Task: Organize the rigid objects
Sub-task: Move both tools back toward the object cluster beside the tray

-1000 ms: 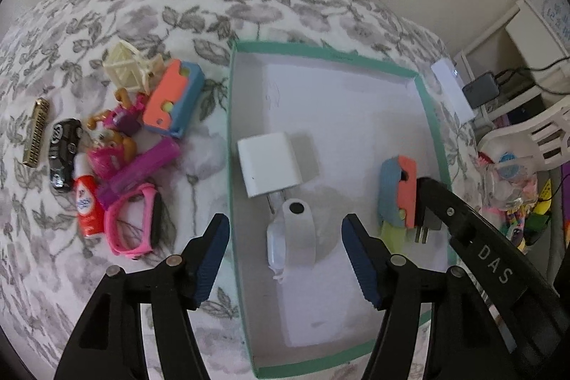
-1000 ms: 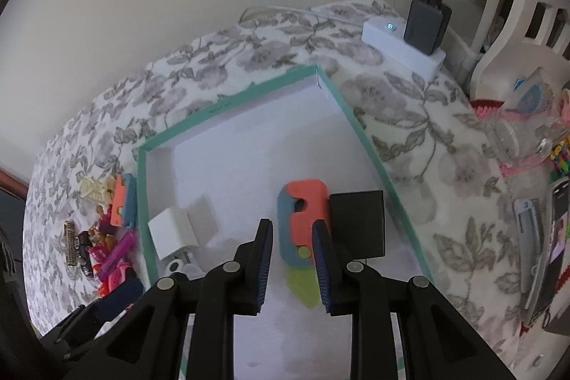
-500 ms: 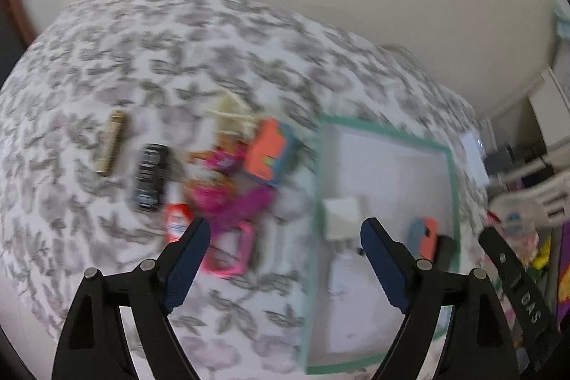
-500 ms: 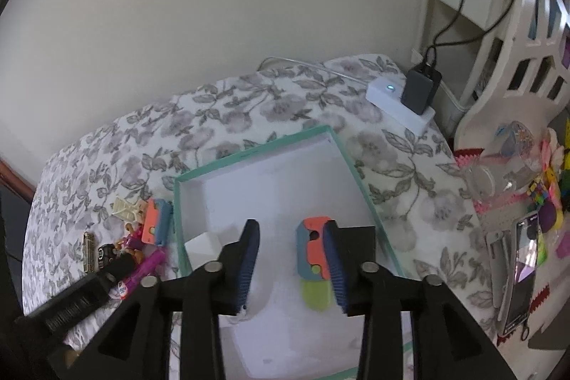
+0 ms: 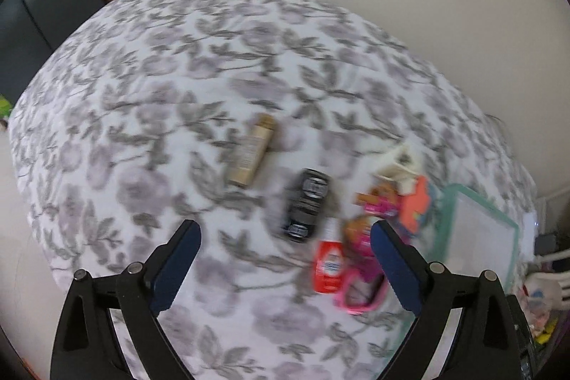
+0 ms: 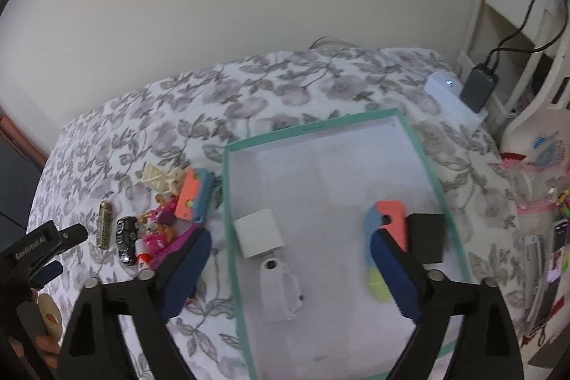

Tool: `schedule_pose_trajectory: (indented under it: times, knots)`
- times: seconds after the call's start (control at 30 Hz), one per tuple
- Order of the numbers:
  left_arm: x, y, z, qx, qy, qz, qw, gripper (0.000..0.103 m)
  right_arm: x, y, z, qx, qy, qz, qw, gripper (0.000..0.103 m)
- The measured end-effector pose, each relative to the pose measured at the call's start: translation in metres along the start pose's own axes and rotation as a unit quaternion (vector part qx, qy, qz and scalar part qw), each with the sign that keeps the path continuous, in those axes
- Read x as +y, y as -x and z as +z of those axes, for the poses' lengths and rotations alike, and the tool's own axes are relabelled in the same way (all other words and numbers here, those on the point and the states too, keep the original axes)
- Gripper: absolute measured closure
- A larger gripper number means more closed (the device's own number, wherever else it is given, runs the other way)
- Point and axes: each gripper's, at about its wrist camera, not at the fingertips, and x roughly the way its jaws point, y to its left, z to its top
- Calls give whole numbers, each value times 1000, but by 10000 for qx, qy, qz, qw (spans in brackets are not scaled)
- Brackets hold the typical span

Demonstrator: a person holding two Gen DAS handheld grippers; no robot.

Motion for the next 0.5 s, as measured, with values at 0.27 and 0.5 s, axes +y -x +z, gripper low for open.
schedule_pose_trajectory:
  times: [0.27,0.5]
  knots:
    - [54,-10,16,-84,400,273,9988,7,35,-14,-8,78,401,105,9991,0]
    - [85,-12,24,-262,729,399,9962,7,74,-29,-17,227,861,291,9956,0]
